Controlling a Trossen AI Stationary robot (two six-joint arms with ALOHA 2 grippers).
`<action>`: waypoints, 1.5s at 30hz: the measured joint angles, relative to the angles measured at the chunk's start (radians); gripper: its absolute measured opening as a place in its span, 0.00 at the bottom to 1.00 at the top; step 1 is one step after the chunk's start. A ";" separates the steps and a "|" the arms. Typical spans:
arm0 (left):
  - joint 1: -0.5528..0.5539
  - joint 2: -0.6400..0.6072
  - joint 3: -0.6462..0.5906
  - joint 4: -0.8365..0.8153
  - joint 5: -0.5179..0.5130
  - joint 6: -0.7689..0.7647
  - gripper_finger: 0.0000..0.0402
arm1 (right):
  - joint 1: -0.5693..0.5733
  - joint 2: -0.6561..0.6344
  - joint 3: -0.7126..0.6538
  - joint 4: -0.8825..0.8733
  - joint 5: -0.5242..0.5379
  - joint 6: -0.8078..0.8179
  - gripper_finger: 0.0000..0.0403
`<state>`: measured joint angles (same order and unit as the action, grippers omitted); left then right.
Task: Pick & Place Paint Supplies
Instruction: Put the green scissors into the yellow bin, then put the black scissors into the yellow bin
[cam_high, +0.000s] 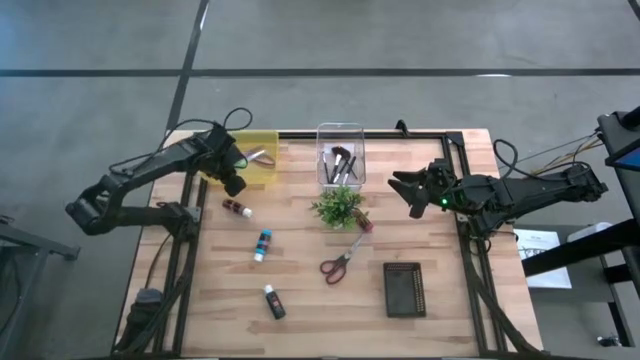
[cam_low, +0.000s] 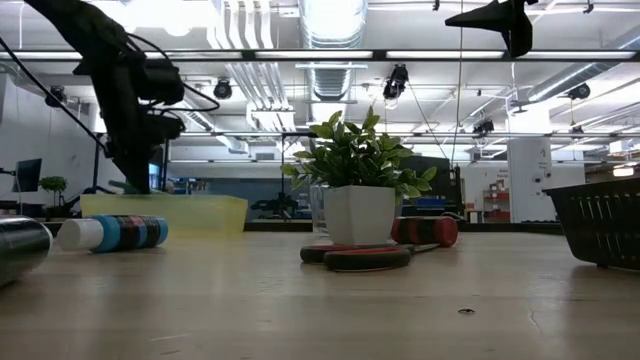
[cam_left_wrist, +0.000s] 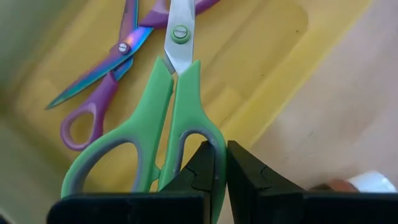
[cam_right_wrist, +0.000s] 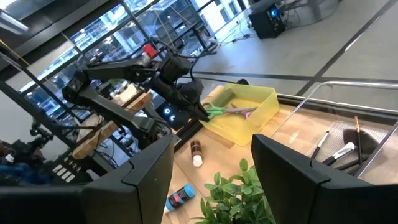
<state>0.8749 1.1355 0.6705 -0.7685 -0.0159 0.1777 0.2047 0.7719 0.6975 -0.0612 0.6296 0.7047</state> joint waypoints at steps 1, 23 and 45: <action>0.000 0.000 -0.005 0.010 0.000 -0.019 0.05 | 0.000 0.000 0.000 0.000 0.000 0.001 0.53; -0.023 -0.002 0.171 0.065 0.015 -0.177 0.44 | 0.000 0.000 0.000 0.000 -0.002 0.010 0.53; -0.752 -0.007 0.481 0.065 -0.241 -0.251 0.44 | -0.001 0.145 0.000 -0.224 -0.545 -0.610 0.53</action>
<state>0.1227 1.1286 1.1517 -0.7032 -0.2570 -0.0735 0.2038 0.9171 0.6979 -0.2850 0.0844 0.0946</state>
